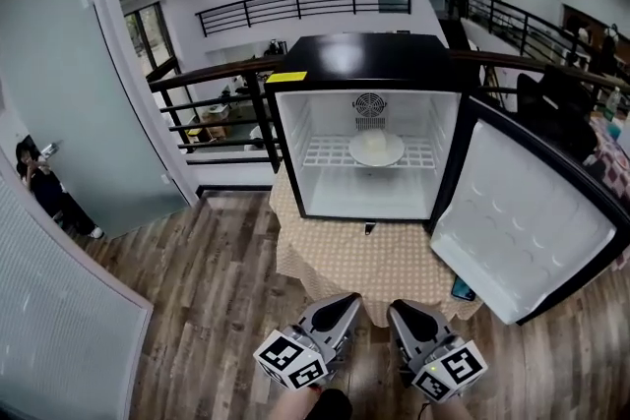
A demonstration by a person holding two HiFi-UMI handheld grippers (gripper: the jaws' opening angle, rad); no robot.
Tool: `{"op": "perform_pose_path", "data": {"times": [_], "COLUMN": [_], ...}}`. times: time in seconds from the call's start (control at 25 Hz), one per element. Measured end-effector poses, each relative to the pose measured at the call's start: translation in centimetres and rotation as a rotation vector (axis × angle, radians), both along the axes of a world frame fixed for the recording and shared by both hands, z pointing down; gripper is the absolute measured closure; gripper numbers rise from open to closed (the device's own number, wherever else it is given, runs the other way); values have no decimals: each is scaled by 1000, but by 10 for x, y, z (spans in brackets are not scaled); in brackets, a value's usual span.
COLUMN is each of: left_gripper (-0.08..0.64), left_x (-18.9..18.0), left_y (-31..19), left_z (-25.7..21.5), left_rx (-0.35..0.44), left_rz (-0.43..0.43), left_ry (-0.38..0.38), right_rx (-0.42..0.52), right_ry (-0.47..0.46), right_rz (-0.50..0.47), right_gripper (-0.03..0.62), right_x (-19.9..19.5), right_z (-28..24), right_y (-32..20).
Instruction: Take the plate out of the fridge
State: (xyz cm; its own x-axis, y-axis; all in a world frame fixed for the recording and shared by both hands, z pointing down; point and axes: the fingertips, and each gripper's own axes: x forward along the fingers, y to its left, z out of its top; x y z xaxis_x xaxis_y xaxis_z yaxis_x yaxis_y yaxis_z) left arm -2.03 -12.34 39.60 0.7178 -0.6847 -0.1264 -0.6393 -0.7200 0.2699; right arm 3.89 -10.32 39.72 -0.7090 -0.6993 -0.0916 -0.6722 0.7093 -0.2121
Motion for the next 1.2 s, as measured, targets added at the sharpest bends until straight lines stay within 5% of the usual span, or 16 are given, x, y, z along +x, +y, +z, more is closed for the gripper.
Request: {"op": "perform_pose_path", "data": {"times": [0.64,1.2], "left_gripper": [551,551], "left_x": [-38,-20], "left_y": [-105,-175], "left_z": [17,25], "left_rx": [-8,-38], "left_rz": [132,155], "left_ry": [-1,8], "right_rx": [-49,-128], "right_ry": [-7,-73], "right_rz": [142,203], "right_gripper": [543,543], "right_x": [-46,-36], "right_z": [19,17], "right_y": [-103,-199]}}
